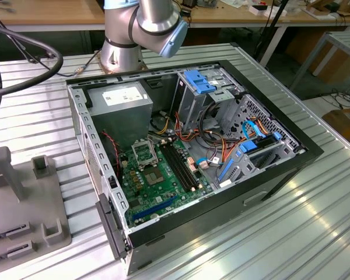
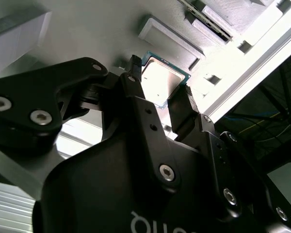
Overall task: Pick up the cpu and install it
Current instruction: 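Pick up the cpu and move it towards the insertion slot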
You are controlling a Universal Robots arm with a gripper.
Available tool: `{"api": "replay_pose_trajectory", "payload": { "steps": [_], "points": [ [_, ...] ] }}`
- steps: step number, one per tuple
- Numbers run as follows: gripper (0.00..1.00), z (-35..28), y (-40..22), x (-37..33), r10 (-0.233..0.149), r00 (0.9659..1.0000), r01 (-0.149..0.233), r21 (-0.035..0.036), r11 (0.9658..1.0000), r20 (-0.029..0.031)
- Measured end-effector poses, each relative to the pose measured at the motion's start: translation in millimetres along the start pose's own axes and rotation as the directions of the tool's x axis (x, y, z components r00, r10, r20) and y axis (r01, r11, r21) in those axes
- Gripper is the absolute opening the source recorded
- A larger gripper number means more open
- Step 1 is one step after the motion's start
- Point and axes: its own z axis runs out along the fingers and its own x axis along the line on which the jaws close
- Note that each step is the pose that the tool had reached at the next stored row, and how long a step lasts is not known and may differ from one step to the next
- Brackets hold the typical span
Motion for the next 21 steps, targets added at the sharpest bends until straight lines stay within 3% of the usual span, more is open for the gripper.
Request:
{"api": "replay_pose_trajectory", "payload": {
  "steps": [21],
  "points": [
    [0.47, -4.6, 0.1, 0.1, 0.000, 1.0000, 0.000, -0.0001, 1.0000, 0.0001]
  ]
}}
